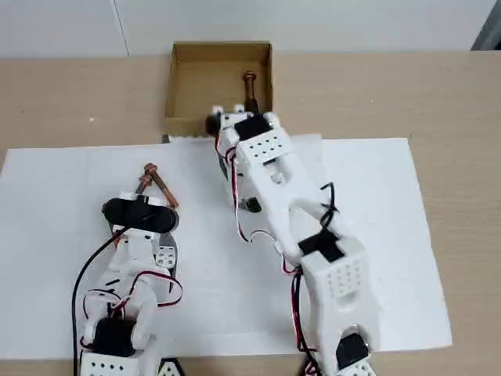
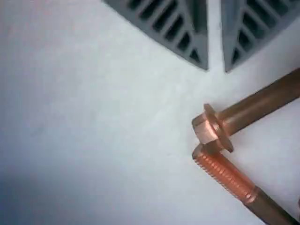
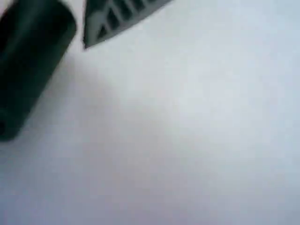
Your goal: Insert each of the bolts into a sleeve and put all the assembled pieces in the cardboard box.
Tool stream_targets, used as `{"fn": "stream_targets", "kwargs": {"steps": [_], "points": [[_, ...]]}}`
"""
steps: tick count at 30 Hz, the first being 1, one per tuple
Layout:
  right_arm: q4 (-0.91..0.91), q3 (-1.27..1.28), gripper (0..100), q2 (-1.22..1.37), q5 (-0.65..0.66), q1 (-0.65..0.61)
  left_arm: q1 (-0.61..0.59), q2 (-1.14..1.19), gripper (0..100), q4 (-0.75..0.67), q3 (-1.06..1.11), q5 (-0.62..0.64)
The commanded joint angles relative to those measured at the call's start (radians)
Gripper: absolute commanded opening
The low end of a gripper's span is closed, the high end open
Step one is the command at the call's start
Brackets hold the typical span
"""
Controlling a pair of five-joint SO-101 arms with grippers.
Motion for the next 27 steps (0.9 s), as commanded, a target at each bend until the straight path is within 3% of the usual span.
{"fn": "stream_targets", "kwargs": {"steps": [1, 27], "points": [[-0.013, -0.014, 12.9, -0.079, -0.003, 0.005, 0.002, -0.008, 1, -0.011, -0.007, -0.005], [-0.053, -0.012, 12.3, 0.068, 0.018, 0.051, 0.002, -0.008, 1, -0.011, -0.007, -0.003]]}}
